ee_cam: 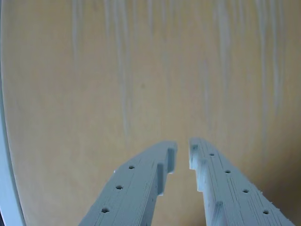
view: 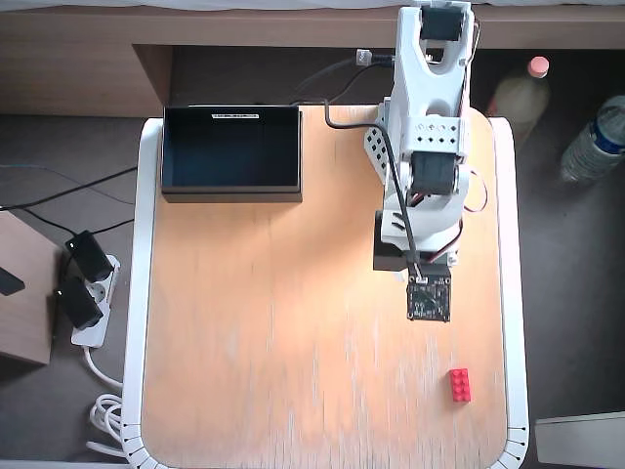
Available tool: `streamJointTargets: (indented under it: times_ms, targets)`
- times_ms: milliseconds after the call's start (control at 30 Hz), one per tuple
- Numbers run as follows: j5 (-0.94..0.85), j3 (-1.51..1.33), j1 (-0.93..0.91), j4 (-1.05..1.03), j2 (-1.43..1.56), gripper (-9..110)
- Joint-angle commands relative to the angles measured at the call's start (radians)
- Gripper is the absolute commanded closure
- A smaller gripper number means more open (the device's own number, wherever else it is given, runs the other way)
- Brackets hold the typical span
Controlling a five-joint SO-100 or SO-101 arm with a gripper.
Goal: Grasp a lego block and put it in the bin.
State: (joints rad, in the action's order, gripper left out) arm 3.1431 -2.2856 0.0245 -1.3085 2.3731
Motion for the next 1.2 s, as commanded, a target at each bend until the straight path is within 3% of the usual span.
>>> streamJointTargets:
  times_ms: [0, 300, 933, 1167]
  targets:
    - [-0.012, 0.172, 0.005, 0.066, -0.126, 101]
    - [-0.021, 0.207, 0.049, 0.276, -0.278, 100]
    - [-0.247, 0.434, 0.256, 0.287, -0.614, 98]
    - [-0.305, 0.448, 0.262, 0.402, -0.703, 98]
